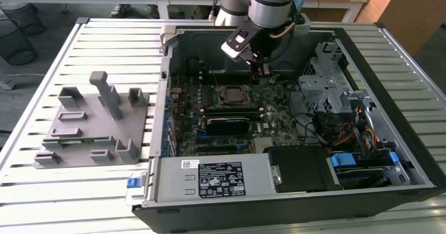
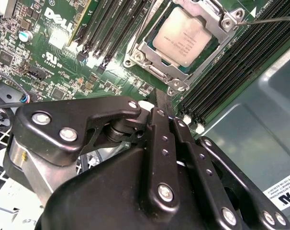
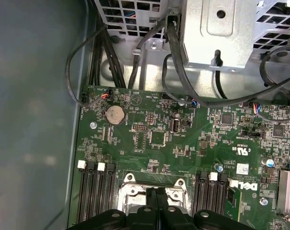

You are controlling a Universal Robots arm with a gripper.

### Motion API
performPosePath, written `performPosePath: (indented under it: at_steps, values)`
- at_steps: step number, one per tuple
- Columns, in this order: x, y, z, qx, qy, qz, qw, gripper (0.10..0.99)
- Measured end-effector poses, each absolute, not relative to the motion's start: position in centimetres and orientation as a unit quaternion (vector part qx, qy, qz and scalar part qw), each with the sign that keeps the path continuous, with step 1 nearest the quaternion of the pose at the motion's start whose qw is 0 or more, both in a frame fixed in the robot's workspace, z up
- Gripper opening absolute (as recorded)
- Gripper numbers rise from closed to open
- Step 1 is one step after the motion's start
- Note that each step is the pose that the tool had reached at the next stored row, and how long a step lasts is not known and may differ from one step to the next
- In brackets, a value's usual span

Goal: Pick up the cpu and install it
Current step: 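Close the cpu cover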

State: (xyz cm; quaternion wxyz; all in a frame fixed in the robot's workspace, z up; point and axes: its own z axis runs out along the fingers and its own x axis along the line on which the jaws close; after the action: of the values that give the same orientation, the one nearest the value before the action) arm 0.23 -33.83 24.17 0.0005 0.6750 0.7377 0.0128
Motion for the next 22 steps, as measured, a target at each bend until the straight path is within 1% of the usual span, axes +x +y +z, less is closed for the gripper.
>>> performPosePath:
  at_steps: [22]
  values:
    - [-0.8, -33.8, 24.0, 0.675, 0.738, 0.013, 0.001, 0.106]
